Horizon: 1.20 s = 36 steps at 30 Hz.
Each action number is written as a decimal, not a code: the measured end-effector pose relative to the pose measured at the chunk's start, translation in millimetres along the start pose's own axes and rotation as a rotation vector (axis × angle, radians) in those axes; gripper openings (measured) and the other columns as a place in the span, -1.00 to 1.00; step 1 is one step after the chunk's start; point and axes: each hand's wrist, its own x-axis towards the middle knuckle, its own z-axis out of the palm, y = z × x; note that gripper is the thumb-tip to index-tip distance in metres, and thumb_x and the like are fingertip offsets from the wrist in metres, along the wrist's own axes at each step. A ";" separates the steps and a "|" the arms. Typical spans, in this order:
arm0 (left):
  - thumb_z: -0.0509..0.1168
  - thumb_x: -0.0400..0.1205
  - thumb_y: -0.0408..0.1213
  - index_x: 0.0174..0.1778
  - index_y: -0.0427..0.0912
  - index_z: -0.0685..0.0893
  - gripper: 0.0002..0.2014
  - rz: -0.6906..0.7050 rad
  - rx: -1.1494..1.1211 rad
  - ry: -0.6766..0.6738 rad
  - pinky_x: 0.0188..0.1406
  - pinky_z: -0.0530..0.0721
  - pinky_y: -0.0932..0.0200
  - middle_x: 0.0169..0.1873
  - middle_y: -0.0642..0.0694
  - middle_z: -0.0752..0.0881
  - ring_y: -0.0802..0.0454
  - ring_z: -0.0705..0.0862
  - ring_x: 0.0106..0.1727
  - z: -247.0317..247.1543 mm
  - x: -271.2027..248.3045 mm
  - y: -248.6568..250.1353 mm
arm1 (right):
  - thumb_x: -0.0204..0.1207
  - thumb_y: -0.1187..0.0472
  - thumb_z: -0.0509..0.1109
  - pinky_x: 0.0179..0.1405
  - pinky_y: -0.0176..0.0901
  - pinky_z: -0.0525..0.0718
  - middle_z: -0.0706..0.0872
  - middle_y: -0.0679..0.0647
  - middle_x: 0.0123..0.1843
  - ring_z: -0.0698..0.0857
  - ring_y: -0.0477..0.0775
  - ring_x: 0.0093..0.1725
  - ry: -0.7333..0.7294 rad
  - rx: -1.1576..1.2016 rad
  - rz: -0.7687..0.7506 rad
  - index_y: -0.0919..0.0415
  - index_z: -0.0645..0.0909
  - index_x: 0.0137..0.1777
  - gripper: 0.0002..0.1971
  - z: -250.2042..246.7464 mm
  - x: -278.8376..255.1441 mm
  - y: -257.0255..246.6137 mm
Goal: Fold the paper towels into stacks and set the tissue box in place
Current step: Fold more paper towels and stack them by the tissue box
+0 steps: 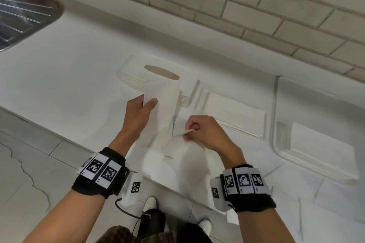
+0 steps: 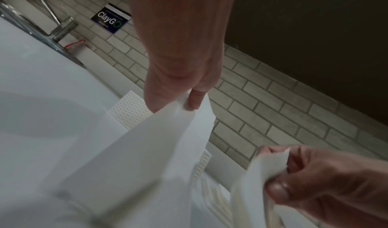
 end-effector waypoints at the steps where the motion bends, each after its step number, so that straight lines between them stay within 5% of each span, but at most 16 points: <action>1: 0.34 0.64 -0.31 -0.02 -0.24 0.77 -0.88 -0.001 -0.038 -0.006 -0.14 0.68 0.12 -0.16 -0.06 0.80 0.00 0.75 -0.17 1.9 -1.2 0.7 | 0.30 0.29 0.59 -0.18 -0.16 0.53 0.70 -0.05 -0.32 0.63 -0.07 -0.26 0.004 0.074 0.000 -0.05 0.63 -0.36 -0.76 -6.5 -1.2 -1.8; 8: 0.39 0.59 -0.36 0.01 -0.21 0.80 -0.87 0.031 -0.163 -0.081 0.00 0.74 0.14 -0.06 -0.09 0.85 0.03 0.81 -0.07 12.0 -7.1 9.3 | 0.40 0.30 0.54 -0.18 -0.11 0.49 0.70 0.07 -0.28 0.59 0.00 -0.27 -0.038 0.176 0.000 0.01 0.61 -0.29 -0.80 -17.2 -5.7 0.7; 11: 0.35 0.63 -0.37 0.07 -0.23 0.79 -0.84 0.028 -0.191 -0.115 0.08 0.73 0.10 0.00 -0.14 0.84 -0.02 0.80 0.00 15.0 -9.4 11.3 | 0.42 0.30 0.55 -0.15 -0.10 0.50 0.71 -0.01 -0.32 0.59 -0.03 -0.27 0.098 0.305 -0.072 0.03 0.60 -0.28 -0.80 -18.1 -5.0 1.3; 16: 0.33 0.63 -0.35 -0.06 -0.15 0.82 -0.85 0.044 -0.212 -0.180 0.26 0.63 -0.14 0.03 -0.29 0.81 -0.14 0.75 0.07 24.3 -13.9 14.1 | 0.50 0.35 0.50 -0.23 -0.39 0.52 0.61 -0.08 -0.28 0.57 -0.15 -0.28 0.345 0.464 -0.172 0.14 0.55 -0.19 -0.83 -27.6 -3.5 -13.2; 19: 0.29 0.66 -0.36 -0.11 -0.12 0.81 -0.82 0.080 -0.225 -0.207 0.14 0.64 -0.05 -0.03 -0.24 0.80 -0.08 0.72 0.02 29.2 -17.0 20.9 | 0.54 0.33 0.46 -0.30 -0.46 0.50 0.61 -0.13 -0.30 0.55 -0.23 -0.33 0.430 0.566 -0.195 0.20 0.52 -0.12 -0.86 -33.0 -2.4 -24.9; 24: 0.28 0.67 -0.32 -0.06 -0.06 0.82 -0.81 0.081 -0.253 -0.193 0.11 0.68 -0.06 -0.07 -0.09 0.81 -0.09 0.75 0.01 29.3 -9.4 33.2 | 0.58 0.25 0.43 -0.21 -0.10 0.60 0.73 0.14 -0.17 0.64 0.06 -0.21 0.488 0.726 -0.203 0.06 0.49 -0.08 -0.85 -42.3 -1.5 -43.2; 28: 0.29 0.67 -0.31 0.08 -0.16 0.79 -0.82 0.090 -0.233 -0.194 -0.05 0.73 0.03 -0.06 -0.10 0.82 -0.05 0.77 -0.05 27.6 -5.4 38.6 | 0.59 0.26 0.42 -0.10 0.04 0.69 0.80 0.04 -0.17 0.71 0.12 -0.15 0.454 0.882 -0.226 0.08 0.53 -0.02 -0.88 -45.8 -3.2 -52.3; 32: 0.32 0.63 -0.32 -0.07 -0.08 0.84 -0.83 0.040 -0.270 -0.252 -0.08 0.74 -0.02 -0.13 -0.11 0.84 -0.04 0.79 -0.12 35.1 -16.3 40.3 | 0.56 0.16 0.44 -0.16 0.13 0.64 0.78 0.23 -0.10 0.63 0.16 -0.17 0.508 0.743 -0.157 -0.05 0.51 -0.06 -0.86 -29.2 5.6 -44.2; 36: 0.19 0.69 0.02 0.14 -0.09 0.76 -0.65 -0.131 -0.431 -0.381 0.13 0.73 0.03 0.09 -0.12 0.83 -0.05 0.80 0.12 42.4 -22.8 35.2 | 0.60 0.18 0.38 -0.23 -0.09 0.54 0.64 0.14 -0.18 0.55 0.03 -0.24 0.626 0.569 -0.081 -0.11 0.43 -0.16 -0.79 -10.0 12.6 -32.5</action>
